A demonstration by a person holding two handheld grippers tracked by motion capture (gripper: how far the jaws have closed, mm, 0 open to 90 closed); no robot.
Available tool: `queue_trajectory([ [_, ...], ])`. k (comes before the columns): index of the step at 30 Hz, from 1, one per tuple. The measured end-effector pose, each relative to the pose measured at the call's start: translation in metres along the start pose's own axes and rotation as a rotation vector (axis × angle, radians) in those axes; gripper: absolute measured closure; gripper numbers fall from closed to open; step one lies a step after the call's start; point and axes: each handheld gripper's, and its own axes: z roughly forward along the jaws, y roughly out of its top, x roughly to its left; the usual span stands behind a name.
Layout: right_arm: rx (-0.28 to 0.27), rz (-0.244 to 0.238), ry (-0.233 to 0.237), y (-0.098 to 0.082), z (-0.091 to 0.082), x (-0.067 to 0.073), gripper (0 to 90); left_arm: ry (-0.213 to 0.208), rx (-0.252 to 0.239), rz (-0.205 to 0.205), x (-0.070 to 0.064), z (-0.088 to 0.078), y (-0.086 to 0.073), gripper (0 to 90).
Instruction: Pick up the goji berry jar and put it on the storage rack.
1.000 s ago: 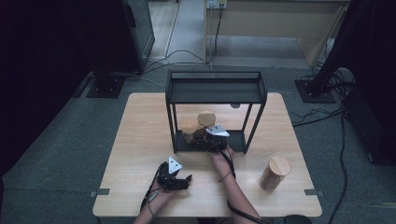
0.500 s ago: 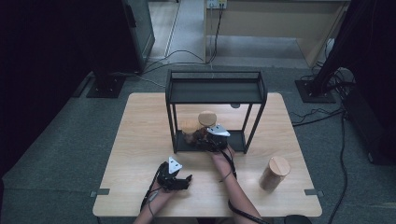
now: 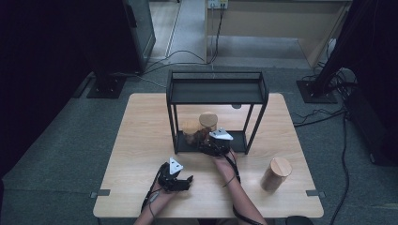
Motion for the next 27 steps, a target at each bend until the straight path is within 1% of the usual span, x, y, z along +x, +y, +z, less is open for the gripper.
queue_trajectory([
  [7, -0.014, 0.003, 0.0, -0.008, -0.007, 0.0, 20.5, 0.0, 0.0, 0.0, 0.0, 0.0, 0.0, 18.3],
  [10, -0.022, 0.022, 0.021, -0.013, -0.01, -0.005, 20.3, 0.0, 0.001, 0.001, 0.0, 0.0, 0.0, 18.3],
  [12, -0.023, 0.024, 0.028, -0.016, -0.011, -0.007, 20.4, 0.0, 0.0, 0.0, 0.0, 0.0, 0.0, 18.3],
  [18, -0.038, 0.018, 0.039, -0.025, -0.015, -0.011, 21.4, 0.0, 0.0, 0.0, 0.0, 0.0, 0.0, 18.3],
  [22, -0.043, 0.01, 0.039, -0.03, -0.016, -0.01, 21.7, 0.0, 0.0, -0.001, 0.0, 0.0, 0.0, 18.3],
  [27, -0.04, 0.013, 0.053, -0.036, -0.016, -0.011, 19.3, 0.0, 0.0, 0.0, 0.0, 0.0, 0.0, 18.3],
])
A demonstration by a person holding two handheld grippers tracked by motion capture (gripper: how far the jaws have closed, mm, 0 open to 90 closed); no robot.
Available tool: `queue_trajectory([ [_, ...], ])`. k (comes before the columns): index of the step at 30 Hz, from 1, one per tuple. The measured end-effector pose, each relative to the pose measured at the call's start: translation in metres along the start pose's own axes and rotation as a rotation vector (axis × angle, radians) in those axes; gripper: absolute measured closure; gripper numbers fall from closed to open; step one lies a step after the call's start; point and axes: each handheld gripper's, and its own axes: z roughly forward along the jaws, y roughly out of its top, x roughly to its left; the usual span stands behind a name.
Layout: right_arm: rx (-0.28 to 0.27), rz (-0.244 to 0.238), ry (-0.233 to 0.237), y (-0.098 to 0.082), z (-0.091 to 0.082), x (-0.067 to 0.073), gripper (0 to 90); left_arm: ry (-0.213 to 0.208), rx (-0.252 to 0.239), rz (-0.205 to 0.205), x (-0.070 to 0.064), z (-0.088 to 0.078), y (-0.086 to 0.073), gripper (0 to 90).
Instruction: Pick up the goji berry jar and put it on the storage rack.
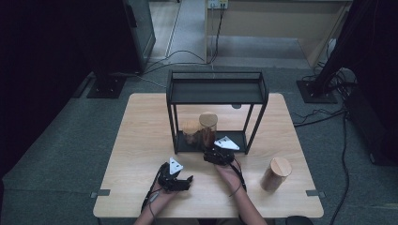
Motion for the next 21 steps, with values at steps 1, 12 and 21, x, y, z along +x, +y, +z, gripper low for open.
queue_trajectory([
  [1, 0.001, 0.0, 0.002, -0.0003, -0.0004, -0.0001, 19.1, 0.0, 0.0, 0.0, 0.0, 0.0, 0.0, 18.3],
  [12, -0.01, -0.03, 0.02, -0.0031, -0.0035, 0.0001, 14.0, 0.001, 0.0, 0.0, -0.0002, 0.0, 0.0, 18.3],
  [21, -0.038, -0.036, 0.026, -0.0096, -0.0089, -0.0005, 14.0, 0.001, 0.0, 0.0, -0.0003, 0.0, -0.0001, 18.3],
])
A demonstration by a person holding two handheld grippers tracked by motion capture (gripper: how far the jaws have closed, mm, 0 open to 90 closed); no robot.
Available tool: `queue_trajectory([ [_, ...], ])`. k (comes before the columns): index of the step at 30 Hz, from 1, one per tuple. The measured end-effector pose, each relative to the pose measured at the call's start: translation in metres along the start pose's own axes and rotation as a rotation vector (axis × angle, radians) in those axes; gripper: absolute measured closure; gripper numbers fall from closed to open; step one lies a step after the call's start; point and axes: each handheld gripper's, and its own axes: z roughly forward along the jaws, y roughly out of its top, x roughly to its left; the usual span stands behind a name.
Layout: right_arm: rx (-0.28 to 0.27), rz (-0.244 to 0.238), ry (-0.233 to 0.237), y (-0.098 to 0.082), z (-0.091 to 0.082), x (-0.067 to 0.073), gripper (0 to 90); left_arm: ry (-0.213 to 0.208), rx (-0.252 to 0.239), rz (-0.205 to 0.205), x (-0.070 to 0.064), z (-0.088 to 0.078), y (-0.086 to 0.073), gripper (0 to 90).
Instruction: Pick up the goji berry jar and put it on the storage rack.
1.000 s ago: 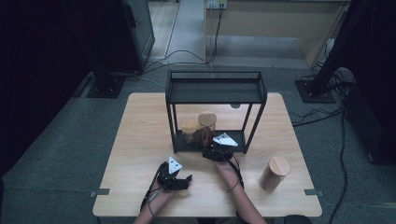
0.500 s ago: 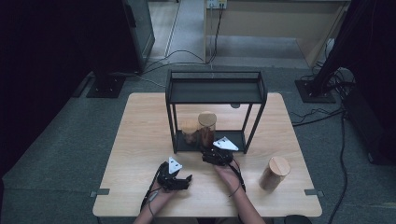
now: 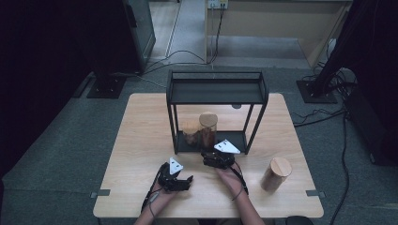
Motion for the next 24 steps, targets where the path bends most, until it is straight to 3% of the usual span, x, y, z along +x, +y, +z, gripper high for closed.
queue_trajectory([
  [10, -0.026, 0.005, -0.014, -0.005, -0.003, 0.003, 14.0, 0.0, 0.001, 0.001, 0.0, 0.0, 0.0, 18.3],
  [18, -0.001, -0.022, -0.012, -0.002, -0.006, 0.005, 13.5, 0.0, 0.001, 0.001, 0.0, 0.0, 0.0, 18.3],
  [24, -0.002, -0.002, -0.011, -0.005, -0.012, 0.002, 13.5, 0.0, 0.001, 0.001, 0.0, 0.0, 0.0, 18.3],
])
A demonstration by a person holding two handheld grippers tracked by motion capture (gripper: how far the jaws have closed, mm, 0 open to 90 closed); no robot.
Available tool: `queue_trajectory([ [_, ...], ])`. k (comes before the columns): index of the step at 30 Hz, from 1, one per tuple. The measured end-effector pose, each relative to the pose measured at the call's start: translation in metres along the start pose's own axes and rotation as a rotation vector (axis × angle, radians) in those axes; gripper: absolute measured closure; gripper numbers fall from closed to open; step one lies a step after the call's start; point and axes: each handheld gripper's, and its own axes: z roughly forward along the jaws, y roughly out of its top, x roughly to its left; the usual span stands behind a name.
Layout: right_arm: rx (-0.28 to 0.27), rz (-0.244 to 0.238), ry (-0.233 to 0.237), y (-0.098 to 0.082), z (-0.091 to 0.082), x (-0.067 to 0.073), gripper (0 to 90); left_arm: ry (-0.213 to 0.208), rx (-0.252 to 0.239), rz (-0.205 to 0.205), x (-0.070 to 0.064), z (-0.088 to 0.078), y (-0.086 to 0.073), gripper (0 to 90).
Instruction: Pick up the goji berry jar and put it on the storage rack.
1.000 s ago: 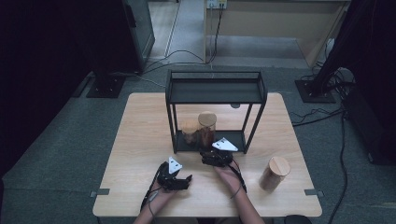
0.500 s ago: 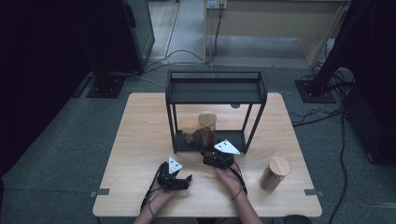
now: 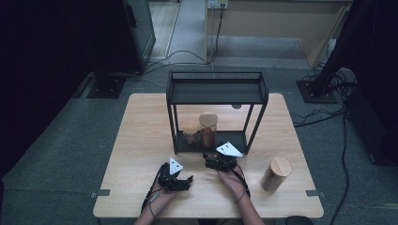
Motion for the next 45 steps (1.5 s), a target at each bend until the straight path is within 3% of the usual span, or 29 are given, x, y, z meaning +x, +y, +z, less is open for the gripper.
queue_trajectory([
  [12, 0.003, 0.0, -0.004, -0.003, -0.008, -0.001, 12.3, 0.0, 0.0, 0.0, 0.0, 0.0, 0.0, 18.3],
  [19, 0.02, -0.021, 0.028, -0.002, -0.014, -0.006, 7.5, 0.0, 0.0, 0.0, 0.0, 0.0, 0.0, 18.3],
  [27, 0.048, -0.052, 0.031, -0.002, -0.022, -0.004, 6.2, 0.0, -0.001, 0.0, 0.0, 0.0, 0.0, 18.3],
  [35, 0.048, -0.004, 0.025, -0.008, -0.037, -0.009, 6.5, 0.001, 0.0, -0.001, 0.0, 0.0, 0.0, 18.3],
  [45, 0.087, -0.026, 0.027, -0.005, -0.044, -0.01, 7.2, 0.001, -0.001, -0.001, 0.0, 0.0, 0.0, 18.3],
])
